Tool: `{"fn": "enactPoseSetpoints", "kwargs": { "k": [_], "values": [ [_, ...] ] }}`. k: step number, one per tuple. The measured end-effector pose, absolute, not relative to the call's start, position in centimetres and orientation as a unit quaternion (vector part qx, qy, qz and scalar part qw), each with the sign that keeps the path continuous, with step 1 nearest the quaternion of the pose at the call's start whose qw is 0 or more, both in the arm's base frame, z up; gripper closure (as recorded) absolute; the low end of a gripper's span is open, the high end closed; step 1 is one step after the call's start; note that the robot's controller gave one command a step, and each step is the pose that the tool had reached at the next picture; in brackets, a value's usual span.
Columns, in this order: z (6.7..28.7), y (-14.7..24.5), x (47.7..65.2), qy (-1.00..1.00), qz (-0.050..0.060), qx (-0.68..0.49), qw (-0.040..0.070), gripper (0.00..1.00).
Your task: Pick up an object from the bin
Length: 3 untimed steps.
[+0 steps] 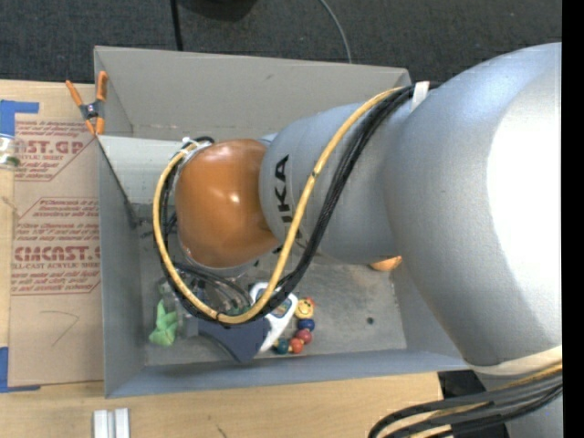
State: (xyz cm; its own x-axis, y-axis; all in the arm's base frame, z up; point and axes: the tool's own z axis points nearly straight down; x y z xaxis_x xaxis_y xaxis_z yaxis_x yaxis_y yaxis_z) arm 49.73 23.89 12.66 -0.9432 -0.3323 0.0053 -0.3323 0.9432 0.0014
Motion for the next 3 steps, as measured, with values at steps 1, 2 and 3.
{"fn": "enactPoseSetpoints", "kwargs": {
  "k": [1, 2, 3],
  "values": [
    [14.2, 23.5, 50.7, -0.986, -0.004, 0.168, -0.008, 1.0],
    [16.9, 23.3, 51.1, -0.988, 0.0, 0.157, 0.004, 1.0],
    [23.7, 22.8, 51.3, -0.989, -0.003, 0.146, -0.004, 1.0]
  ]
}}
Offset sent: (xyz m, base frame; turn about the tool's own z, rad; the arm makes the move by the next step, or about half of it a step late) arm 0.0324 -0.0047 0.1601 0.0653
